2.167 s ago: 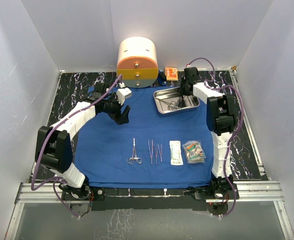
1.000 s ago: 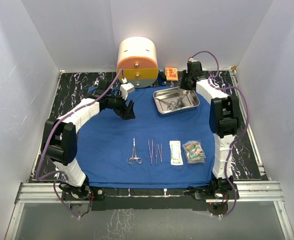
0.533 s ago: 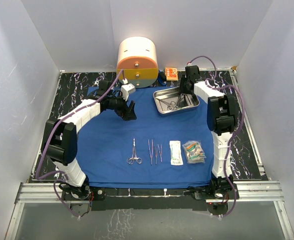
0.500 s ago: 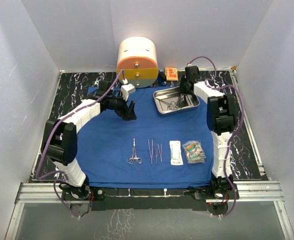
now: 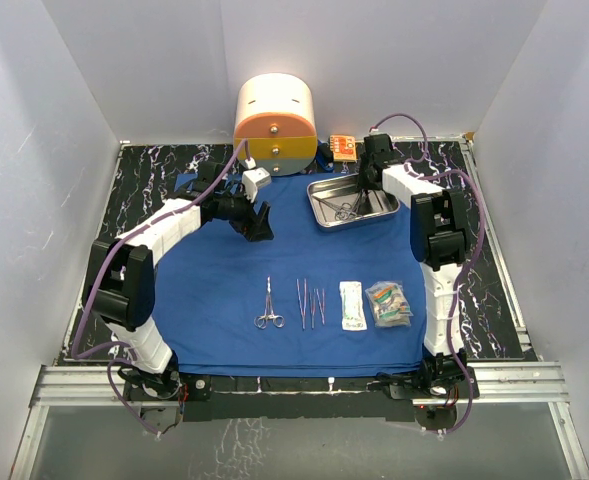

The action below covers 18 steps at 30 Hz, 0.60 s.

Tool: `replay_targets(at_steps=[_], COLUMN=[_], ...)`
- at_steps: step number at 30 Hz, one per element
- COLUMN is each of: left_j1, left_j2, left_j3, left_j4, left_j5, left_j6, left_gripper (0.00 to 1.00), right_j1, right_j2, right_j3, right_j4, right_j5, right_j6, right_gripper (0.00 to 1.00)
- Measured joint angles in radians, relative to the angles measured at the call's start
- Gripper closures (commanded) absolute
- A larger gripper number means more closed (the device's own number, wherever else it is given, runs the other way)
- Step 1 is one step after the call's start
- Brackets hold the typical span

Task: Open and lay out the surgical kit
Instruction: Pick up the medical item from the container.

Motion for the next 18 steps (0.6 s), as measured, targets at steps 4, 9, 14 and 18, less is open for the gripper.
replay_targets(at_steps=[4,9,14,18], left_j1=[0.0,0.0,0.0,0.0], left_j2=[0.0,-0.002,-0.002,-0.002], left_j3=[-0.009,-0.011,-0.011,-0.011], left_j4=[0.002,0.003,0.003,0.003], left_j5=[0.002,0.006,0.006,0.006], left_j6=[0.0,0.0,0.0,0.0], left_gripper=[0.23,0.23,0.23,0.23], right_j1=[0.0,0.001,-0.002,-0.018], right_j2=[0.0,0.0,0.0,0.0], right_j3=[-0.005,-0.003,0.024,0.054], right_j4=[0.008,0.007,-0.026,-0.048], right_j5=[0.015,0.03,0.034,0.028], right_j6=[0.017,0.043,0.071,0.115], right_gripper=[0.94,1.0,1.0,1.0])
